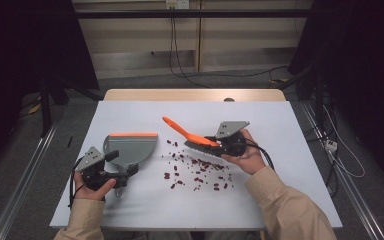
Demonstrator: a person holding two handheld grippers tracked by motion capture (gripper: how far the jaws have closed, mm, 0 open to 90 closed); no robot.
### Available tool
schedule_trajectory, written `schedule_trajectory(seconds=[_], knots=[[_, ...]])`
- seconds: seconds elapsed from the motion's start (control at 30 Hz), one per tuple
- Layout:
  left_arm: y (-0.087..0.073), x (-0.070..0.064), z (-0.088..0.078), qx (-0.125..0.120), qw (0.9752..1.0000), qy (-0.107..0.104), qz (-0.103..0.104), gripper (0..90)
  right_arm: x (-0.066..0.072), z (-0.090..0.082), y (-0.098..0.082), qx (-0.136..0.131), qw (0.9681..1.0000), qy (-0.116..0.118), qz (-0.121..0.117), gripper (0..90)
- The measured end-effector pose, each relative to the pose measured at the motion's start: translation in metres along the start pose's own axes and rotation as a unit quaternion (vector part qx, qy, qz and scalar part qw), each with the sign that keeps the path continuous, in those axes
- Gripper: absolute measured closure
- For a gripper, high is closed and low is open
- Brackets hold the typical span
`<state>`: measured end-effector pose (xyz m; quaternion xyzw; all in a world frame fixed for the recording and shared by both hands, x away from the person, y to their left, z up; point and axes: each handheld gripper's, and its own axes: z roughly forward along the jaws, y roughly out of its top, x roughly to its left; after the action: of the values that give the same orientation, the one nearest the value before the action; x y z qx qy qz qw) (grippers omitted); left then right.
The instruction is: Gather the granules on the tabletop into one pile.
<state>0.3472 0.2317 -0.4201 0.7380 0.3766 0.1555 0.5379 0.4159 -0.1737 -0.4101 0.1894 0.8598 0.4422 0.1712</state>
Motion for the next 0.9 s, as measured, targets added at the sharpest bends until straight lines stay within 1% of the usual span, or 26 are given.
schedule_trajectory(seconds=[0.1,0.17,0.27,0.4,0.43,0.5,0.53,0.57,0.67,0.7,0.73,0.9], knots=[[0.0,0.0,0.0,-0.001,1.0,0.001,-0.001,5.1,-0.009,0.011,0.004,-0.007,0.9999,-0.009,0.006,71.0],[0.0,0.001,0.0,-0.001,1.0,0.002,-0.001,5.1,-0.014,0.02,0.007,-0.011,0.9997,-0.014,0.015,71.0],[0.0,0.001,0.0,-0.002,1.0,0.002,-0.004,5.1,-0.02,0.035,0.014,-0.013,0.9995,-0.023,0.018,71.0],[-0.001,0.002,0.0,-0.003,1.0,0.003,-0.005,5.1,-0.024,0.055,0.024,-0.013,0.9996,-0.023,0.014,71.0],[-0.001,0.002,0.0,-0.003,1.0,0.003,-0.006,5.1,-0.025,0.059,0.027,-0.012,0.9995,-0.028,0.01,71.0],[-0.001,0.002,0.0,-0.003,1.0,0.004,-0.008,5.1,-0.026,0.069,0.031,-0.011,0.9996,-0.024,0.008,71.0],[-0.001,0.002,0.0,-0.001,1.0,0.004,-0.008,5.1,-0.026,0.073,0.032,-0.009,0.9996,-0.026,0.006,71.0],[-0.001,0.002,-0.001,0.0,1.0,0.004,-0.007,5.1,-0.026,0.077,0.033,-0.005,0.9996,-0.028,0.0,71.0],[-0.002,0.002,-0.001,-0.001,0.9999,0.005,-0.009,5.1,-0.025,0.09,0.033,0.011,0.9996,-0.026,-0.009,71.0],[-0.002,0.003,-0.001,-0.001,1.0,0.005,-0.008,5.1,-0.024,0.092,0.032,0.013,0.9996,-0.021,-0.011,71.0],[-0.002,0.003,-0.002,-0.001,1.0,0.005,-0.008,5.1,-0.022,0.094,0.032,0.009,0.9999,-0.012,-0.007,71.0],[-0.003,0.005,-0.004,-0.002,0.9999,0.01,-0.009,5.1,-0.012,0.093,0.033,0.021,0.9992,0.008,-0.034,70.7]])
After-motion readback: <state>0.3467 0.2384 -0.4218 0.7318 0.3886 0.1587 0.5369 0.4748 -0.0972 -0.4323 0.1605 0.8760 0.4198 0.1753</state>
